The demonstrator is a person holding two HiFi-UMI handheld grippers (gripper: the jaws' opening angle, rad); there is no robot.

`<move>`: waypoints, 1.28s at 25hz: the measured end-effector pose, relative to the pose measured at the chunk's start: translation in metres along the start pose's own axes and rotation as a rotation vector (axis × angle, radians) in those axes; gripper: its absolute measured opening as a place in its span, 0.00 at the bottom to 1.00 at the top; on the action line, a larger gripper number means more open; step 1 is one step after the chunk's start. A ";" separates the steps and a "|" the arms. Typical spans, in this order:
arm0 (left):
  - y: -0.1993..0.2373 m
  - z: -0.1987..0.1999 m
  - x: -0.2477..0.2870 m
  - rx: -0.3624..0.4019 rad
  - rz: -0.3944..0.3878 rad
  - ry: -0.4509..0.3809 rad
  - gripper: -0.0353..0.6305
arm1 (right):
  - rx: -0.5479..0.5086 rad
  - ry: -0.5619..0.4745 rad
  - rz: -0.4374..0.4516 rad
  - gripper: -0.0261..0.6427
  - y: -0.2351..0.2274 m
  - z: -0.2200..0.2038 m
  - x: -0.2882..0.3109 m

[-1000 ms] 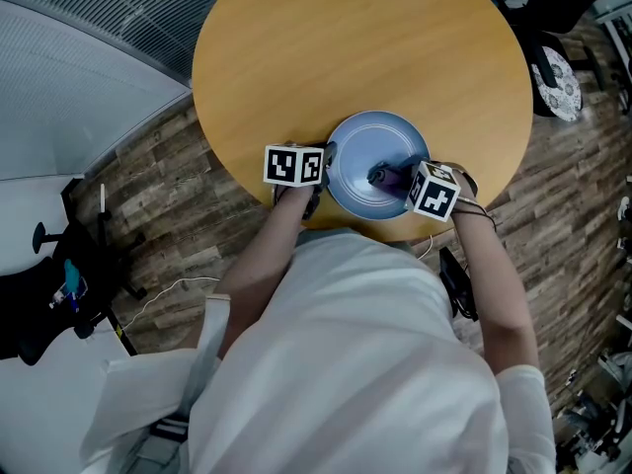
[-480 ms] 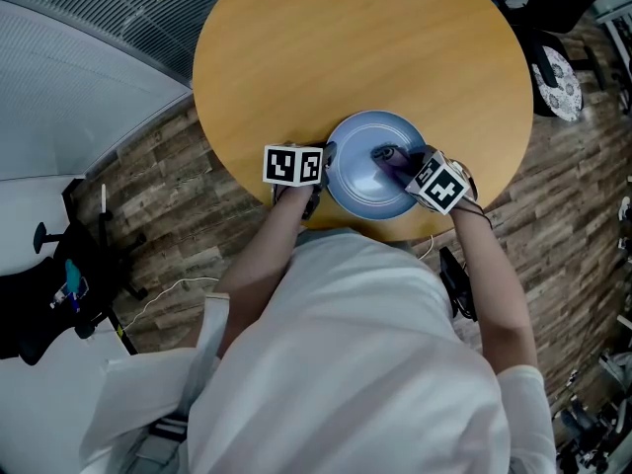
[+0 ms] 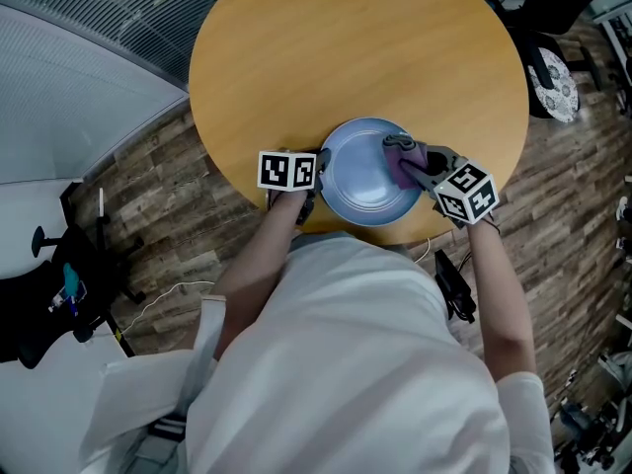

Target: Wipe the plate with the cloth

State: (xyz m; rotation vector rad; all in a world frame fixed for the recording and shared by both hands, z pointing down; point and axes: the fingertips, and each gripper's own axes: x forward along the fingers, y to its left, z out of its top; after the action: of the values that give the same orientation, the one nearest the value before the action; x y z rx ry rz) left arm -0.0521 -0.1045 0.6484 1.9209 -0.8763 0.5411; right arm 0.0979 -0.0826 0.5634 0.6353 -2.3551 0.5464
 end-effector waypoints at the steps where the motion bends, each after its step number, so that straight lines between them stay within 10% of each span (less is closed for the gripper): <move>1: 0.000 0.000 0.000 -0.001 0.000 0.001 0.09 | 0.015 -0.034 0.003 0.18 0.000 0.004 -0.004; 19: 0.006 0.008 -0.011 -0.136 -0.058 -0.068 0.09 | 0.251 -0.502 0.064 0.18 -0.003 0.057 -0.088; 32: 0.045 0.039 -0.021 -0.310 0.033 -0.258 0.09 | 0.224 -0.489 -0.020 0.18 -0.002 0.036 -0.103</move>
State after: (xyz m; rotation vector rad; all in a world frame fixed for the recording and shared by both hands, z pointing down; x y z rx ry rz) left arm -0.0997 -0.1461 0.6413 1.7151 -1.0887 0.1633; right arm 0.1531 -0.0724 0.4697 0.9865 -2.7570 0.7175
